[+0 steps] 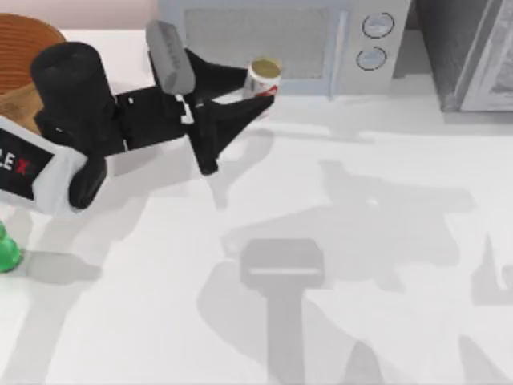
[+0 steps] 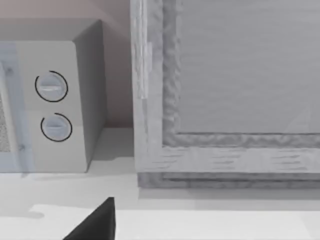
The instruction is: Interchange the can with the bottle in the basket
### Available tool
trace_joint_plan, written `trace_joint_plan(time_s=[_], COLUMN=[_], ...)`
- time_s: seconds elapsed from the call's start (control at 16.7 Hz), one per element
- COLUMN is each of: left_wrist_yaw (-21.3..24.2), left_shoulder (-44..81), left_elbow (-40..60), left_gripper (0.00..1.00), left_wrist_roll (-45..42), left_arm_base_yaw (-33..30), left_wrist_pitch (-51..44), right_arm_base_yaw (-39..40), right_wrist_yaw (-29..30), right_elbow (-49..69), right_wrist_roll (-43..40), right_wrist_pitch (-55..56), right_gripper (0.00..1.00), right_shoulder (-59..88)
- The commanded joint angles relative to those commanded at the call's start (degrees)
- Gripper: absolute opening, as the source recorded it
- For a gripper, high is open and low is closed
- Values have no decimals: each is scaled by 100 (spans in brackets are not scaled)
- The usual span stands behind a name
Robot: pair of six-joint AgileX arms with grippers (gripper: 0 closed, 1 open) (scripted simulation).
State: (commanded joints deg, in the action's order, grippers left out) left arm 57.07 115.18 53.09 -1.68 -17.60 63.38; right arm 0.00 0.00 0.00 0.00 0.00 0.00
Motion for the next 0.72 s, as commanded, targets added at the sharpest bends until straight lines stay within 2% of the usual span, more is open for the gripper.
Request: trace_joint_plan(time_s=[0.36,0.54,0.72], left_wrist_yaw=[1138,1395,1428], left_shoulder=[2360,2905,2977], left_elbow=[949,1157,1184], left_gripper=[0,0,0], left_wrist_roll=[8,11,11], left_arm_base_yaw=[-312,-376,-384], left_wrist_pitch=[1210,1481,1517], right_arm_base_yaw=[0,0,0], right_wrist_yaw=[0,0,0], right_elbow=[0,0,0], right_wrist_roll=[0,0,0], right_wrist_pitch=[0,0,0], right_gripper=[100,100,100], right_shoulder=[0,0,0])
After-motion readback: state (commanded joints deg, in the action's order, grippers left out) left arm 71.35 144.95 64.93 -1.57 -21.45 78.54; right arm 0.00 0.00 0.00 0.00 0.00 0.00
